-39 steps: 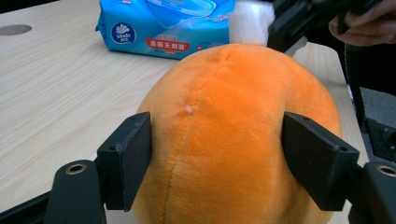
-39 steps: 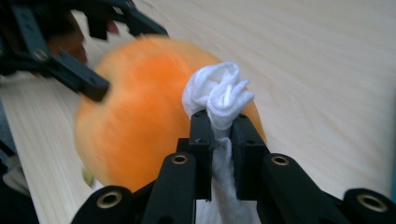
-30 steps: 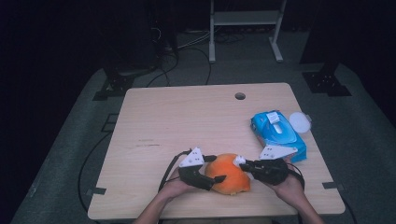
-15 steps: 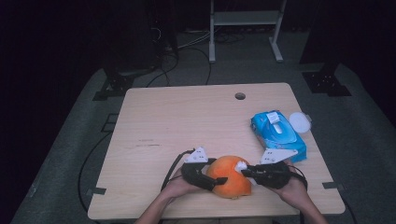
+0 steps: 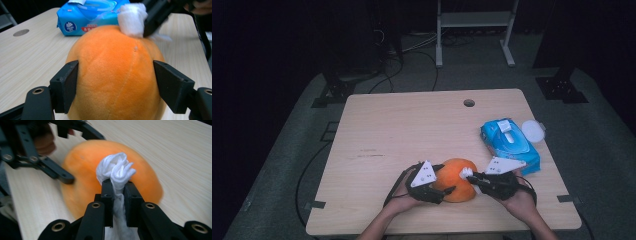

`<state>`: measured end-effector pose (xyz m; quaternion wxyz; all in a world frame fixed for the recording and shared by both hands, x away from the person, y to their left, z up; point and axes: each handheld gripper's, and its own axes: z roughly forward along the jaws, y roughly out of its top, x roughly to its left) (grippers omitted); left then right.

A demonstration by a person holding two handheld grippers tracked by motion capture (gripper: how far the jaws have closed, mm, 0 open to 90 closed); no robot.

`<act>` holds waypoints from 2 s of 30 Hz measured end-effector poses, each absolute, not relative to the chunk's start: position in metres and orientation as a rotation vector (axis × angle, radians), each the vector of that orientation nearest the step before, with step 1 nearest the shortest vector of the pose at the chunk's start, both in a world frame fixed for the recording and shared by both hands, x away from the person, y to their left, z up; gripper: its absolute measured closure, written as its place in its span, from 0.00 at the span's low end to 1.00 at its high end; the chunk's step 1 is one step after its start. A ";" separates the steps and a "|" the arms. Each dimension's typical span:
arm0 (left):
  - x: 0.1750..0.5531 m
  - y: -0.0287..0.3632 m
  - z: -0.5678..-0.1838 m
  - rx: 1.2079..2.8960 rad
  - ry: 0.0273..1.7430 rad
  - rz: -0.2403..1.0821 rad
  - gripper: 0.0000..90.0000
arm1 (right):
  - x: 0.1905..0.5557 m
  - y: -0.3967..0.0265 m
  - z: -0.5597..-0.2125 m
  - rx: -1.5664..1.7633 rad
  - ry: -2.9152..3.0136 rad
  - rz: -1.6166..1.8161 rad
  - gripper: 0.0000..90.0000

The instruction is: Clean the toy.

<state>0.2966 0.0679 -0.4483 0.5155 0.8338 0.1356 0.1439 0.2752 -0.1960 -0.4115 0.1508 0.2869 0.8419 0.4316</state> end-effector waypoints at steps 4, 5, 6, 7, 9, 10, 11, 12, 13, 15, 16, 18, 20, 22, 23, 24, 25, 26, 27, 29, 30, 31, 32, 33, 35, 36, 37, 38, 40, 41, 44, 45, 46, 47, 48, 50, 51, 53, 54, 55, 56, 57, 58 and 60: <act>0.297 0.070 -0.451 2.005 0.322 0.331 0.27 | 0.280 -0.206 -0.416 0.882 2.397 1.205 0.88; 0.297 0.069 -0.451 2.008 0.320 0.331 0.26 | 0.280 -0.207 -0.416 0.891 2.390 1.201 0.88; 0.297 0.068 -0.452 2.007 0.320 0.328 0.25 | 0.280 -0.207 -0.415 0.901 2.383 1.217 0.88; 0.296 0.067 -0.452 2.006 0.312 0.325 0.25 | 0.279 -0.205 -0.413 0.900 2.378 1.245 0.89; 0.296 0.067 -0.450 2.012 0.309 0.317 0.22 | 0.276 -0.196 -0.409 0.861 2.395 1.290 0.89; 0.298 0.068 -0.448 2.013 0.323 0.306 0.18 | 0.274 -0.189 -0.409 0.834 2.405 1.273 0.89; 0.300 0.069 -0.445 2.007 0.351 0.281 0.13 | 0.273 -0.186 -0.409 0.823 2.407 1.267 0.89; 0.303 0.071 -0.443 1.986 0.376 0.246 0.11 | 0.272 -0.183 -0.410 0.817 2.417 1.272 0.89; 0.305 0.073 -0.441 1.942 0.403 0.208 0.11 | 0.271 -0.180 -0.411 0.807 2.422 1.281 0.89; 0.306 0.072 -0.439 1.929 0.406 0.200 0.12 | 0.267 -0.176 -0.410 0.785 2.428 1.288 0.89; 0.304 0.070 -0.441 1.960 0.384 0.239 0.16 | 0.265 -0.174 -0.410 0.772 2.424 1.286 0.89; 0.304 0.070 -0.445 1.977 0.377 0.262 0.23 | 0.265 -0.174 -0.410 0.773 2.405 1.263 0.89; 0.306 0.072 -0.446 1.981 0.387 0.251 0.26 | 0.268 -0.180 -0.411 0.810 2.396 1.283 0.88; 0.309 0.075 -0.448 1.982 0.409 0.230 0.27 | 0.275 -0.188 -0.415 0.850 2.383 1.287 0.88; 0.310 0.077 -0.449 1.980 0.411 0.224 0.27 | 0.278 -0.193 -0.417 0.874 2.378 1.279 0.88; 0.311 0.078 -0.449 1.978 0.411 0.218 0.27 | 0.281 -0.198 -0.420 0.909 2.372 1.274 0.89; 0.311 0.079 -0.450 1.974 0.412 0.215 0.27 | 0.285 -0.204 -0.423 0.947 2.372 1.277 0.89; 0.311 0.080 -0.451 1.971 0.410 0.212 0.27 | 0.288 -0.210 -0.425 0.985 2.372 1.287 0.89; 0.311 0.081 -0.451 1.969 0.406 0.209 0.27 | 0.290 -0.214 -0.428 1.019 2.371 1.284 0.89; 0.311 0.082 -0.452 1.961 0.401 0.205 0.27 | 0.295 -0.220 -0.434 1.076 2.383 1.297 0.89; 0.311 0.082 -0.453 1.961 0.399 0.204 0.27 | 0.295 -0.221 -0.435 1.089 2.387 1.314 0.89; 0.310 0.082 -0.453 1.956 0.398 0.203 0.27 | 0.295 -0.221 -0.434 1.090 2.388 1.316 0.89; 0.310 0.081 -0.454 1.953 0.398 0.199 0.26 | 0.294 -0.218 -0.432 1.079 2.383 1.319 0.89; 0.309 0.081 -0.454 1.954 0.395 0.202 0.26 | 0.292 -0.216 -0.430 1.070 2.376 1.337 0.89; 0.309 0.082 -0.455 1.955 0.393 0.207 0.26 | 0.288 -0.209 -0.423 1.033 2.369 1.371 0.89; 0.309 0.081 -0.455 1.954 0.392 0.210 0.26 | 0.286 -0.205 -0.420 1.008 2.368 1.392 0.89; 0.309 0.081 -0.455 1.954 0.391 0.213 0.26 | 0.284 -0.202 -0.418 0.986 2.371 1.405 0.89; 0.309 0.082 -0.454 1.955 0.392 0.215 0.26 | 0.283 -0.200 -0.417 0.974 2.372 1.401 0.89; 0.311 0.084 -0.454 1.954 0.397 0.206 0.26 | 0.284 -0.199 -0.419 0.983 2.371 1.389 0.89; 0.311 0.085 -0.454 1.951 0.403 0.202 0.26 | 0.287 -0.202 -0.422 1.006 2.372 1.399 0.89; 0.313 0.085 -0.455 1.945 0.410 0.193 0.26 | 0.293 -0.212 -0.432 1.083 2.365 1.367 0.89; 0.313 0.086 -0.455 1.945 0.413 0.191 0.26 | 0.295 -0.214 -0.434 1.098 2.365 1.353 0.89; 0.313 0.086 -0.455 1.944 0.414 0.192 0.26 | 0.296 -0.217 -0.437 1.121 2.365 1.349 0.89; 0.313 0.085 -0.455 1.942 0.414 0.196 0.26 | 0.297 -0.218 -0.438 1.132 2.368 1.339 0.89; 0.312 0.084 -0.454 1.943 0.417 0.201 0.25 | 0.296 -0.219 -0.438 1.133 2.369 1.322 0.89; 0.310 0.081 -0.453 1.950 0.416 0.218 0.25 | 0.296 -0.218 -0.436 1.136 2.370 1.321 0.89; 0.308 0.080 -0.453 1.955 0.419 0.226 0.24 | 0.296 -0.217 -0.434 1.131 2.366 1.334 0.89; 0.303 0.074 -0.451 1.962 0.398 0.260 0.24 | 0.293 -0.215 -0.428 1.105 2.359 1.389 0.89; 0.300 0.070 -0.450 1.965 0.379 0.286 0.24 | 0.291 -0.213 -0.423 1.086 2.357 1.437 0.89; 0.297 0.066 -0.449 1.969 0.361 0.302 0.24 | 0.289 -0.209 -0.419 1.062 2.360 1.475 0.89; 0.294 0.062 -0.448 1.977 0.346 0.319 0.24 | 0.286 -0.204 -0.415 1.026 2.365 1.483 0.89; 0.293 0.060 -0.447 1.988 0.344 0.341 0.24 | 0.284 -0.199 -0.413 0.993 2.370 1.456 0.89; 0.293 0.060 -0.447 1.988 0.348 0.338 0.24 | 0.282 -0.195 -0.413 0.963 2.375 1.411 0.88; 0.295 0.063 -0.448 1.973 0.366 0.315 0.25 | 0.285 -0.199 -0.416 0.978 2.378 1.408 0.88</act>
